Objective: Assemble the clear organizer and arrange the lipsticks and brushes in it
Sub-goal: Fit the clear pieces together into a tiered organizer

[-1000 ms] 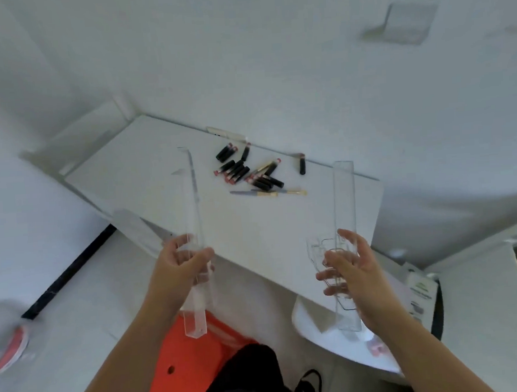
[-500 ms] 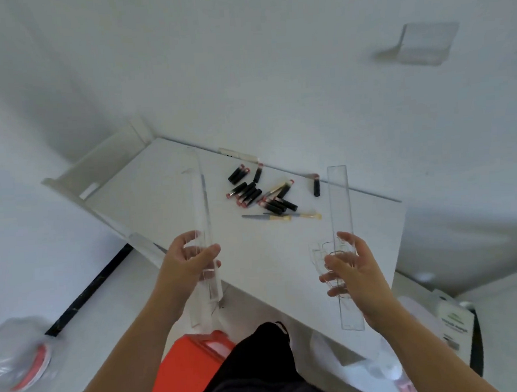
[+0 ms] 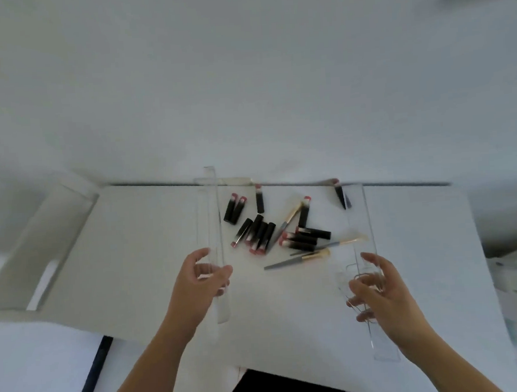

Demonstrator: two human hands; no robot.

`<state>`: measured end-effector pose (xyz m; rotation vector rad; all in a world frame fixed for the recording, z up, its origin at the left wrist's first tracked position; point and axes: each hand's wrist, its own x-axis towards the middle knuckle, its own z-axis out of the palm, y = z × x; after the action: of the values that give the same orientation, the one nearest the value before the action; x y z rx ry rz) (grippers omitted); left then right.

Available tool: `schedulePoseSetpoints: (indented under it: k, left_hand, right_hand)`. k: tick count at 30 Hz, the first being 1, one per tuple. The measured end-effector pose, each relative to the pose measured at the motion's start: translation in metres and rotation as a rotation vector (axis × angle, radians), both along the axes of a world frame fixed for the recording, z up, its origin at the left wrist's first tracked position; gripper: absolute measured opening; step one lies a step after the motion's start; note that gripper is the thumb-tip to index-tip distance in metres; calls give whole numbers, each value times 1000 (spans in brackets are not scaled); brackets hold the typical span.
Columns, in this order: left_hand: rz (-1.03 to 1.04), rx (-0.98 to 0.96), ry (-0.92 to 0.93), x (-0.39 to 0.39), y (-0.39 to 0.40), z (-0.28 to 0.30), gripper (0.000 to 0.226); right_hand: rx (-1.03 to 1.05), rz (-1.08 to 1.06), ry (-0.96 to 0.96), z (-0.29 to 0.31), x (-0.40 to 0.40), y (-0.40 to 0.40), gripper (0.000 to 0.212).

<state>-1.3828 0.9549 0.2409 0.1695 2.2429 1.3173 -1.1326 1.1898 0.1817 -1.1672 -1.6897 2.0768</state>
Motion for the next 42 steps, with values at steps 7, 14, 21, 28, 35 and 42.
schedulePoseSetpoints:
  k: [7, 14, 21, 28, 35, 42]
  left_hand:
    - [-220, -153, 45, -84, -1, -42, 56]
    - [-387, -227, 136, -102, 1, -57, 61]
    - [-401, -251, 297, -112, 7, -68, 69]
    - [-354, -229, 497, -114, 10, -91, 67]
    - [-395, -150, 627, -114, 15, -102, 77]
    - [-495, -277, 755, -113, 24, -98, 83]
  right_hand:
    - [140, 39, -153, -10, -48, -20, 53]
    - [442, 161, -323, -6, -55, -4, 58]
    - [642, 336, -359, -10, -62, 5, 63]
    - [986, 375, -325, -24, -75, 7, 57]
    - [1314, 353, -394, -30, -82, -3, 53]
    - [1299, 263, -430, -33, -79, -8, 56]
